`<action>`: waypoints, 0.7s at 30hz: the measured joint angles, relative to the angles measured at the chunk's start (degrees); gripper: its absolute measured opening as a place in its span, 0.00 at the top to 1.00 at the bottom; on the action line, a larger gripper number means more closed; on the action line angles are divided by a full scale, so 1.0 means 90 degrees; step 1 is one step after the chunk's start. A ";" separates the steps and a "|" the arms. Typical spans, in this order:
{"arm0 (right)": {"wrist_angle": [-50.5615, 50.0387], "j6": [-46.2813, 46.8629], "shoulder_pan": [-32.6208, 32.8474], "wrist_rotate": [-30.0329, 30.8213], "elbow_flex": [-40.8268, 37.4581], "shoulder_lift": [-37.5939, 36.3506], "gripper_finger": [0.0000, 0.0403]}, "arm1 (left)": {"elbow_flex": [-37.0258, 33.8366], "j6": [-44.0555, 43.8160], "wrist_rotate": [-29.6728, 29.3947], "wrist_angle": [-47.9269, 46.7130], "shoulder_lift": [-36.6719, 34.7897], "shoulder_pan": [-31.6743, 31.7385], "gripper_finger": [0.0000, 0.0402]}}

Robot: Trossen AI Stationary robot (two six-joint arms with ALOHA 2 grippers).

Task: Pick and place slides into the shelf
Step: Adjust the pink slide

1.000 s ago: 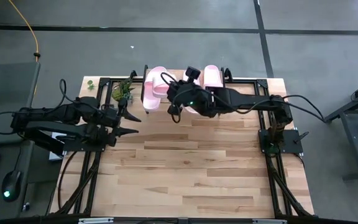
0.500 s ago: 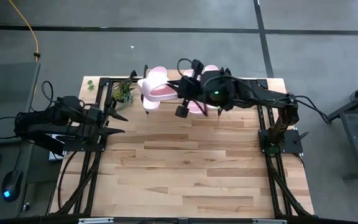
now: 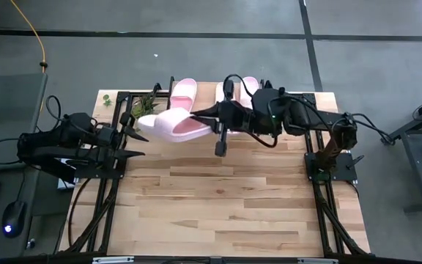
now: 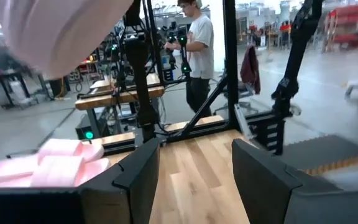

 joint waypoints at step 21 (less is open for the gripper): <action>0.0253 0.0021 0.0427 -0.0398 -0.0005 0.0002 1.00 | -0.0007 0.2688 -0.0578 0.0627 0.0041 0.0001 0.54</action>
